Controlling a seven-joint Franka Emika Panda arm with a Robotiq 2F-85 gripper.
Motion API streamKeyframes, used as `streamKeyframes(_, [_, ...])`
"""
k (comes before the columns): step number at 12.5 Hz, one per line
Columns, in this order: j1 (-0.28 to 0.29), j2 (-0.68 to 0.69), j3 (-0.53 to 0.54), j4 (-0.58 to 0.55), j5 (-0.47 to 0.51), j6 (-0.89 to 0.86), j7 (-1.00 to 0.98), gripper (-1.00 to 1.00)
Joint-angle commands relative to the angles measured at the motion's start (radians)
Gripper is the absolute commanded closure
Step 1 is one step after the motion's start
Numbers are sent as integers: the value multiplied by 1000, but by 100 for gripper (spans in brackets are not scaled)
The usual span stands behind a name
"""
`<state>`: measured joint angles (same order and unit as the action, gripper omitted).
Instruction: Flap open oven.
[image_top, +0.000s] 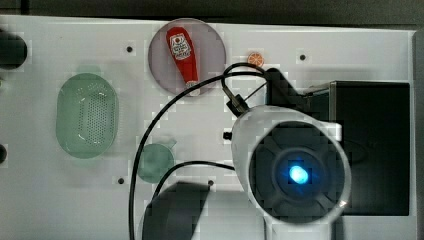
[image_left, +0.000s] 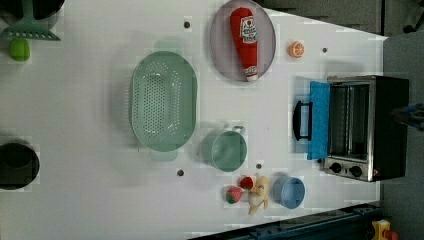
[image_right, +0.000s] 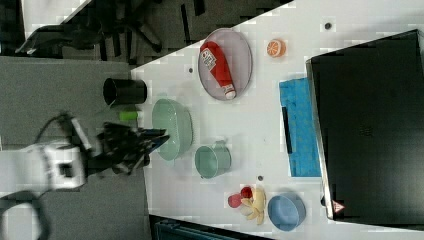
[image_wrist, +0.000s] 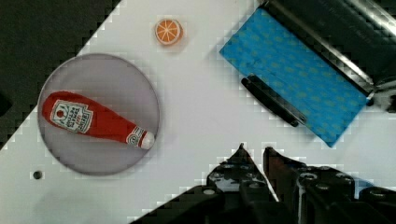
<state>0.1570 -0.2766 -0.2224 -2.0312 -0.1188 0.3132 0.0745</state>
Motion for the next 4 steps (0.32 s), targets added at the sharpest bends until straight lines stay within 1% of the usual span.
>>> streamKeyframes(1, [1, -6, -5, 69, 23, -158, 52, 65])
streamKeyframes(2, [3, -7, 1, 92, 25, -168, 52, 65])
streamKeyframes(4, [4, -5, 17, 102, 26, -172, 52, 65])
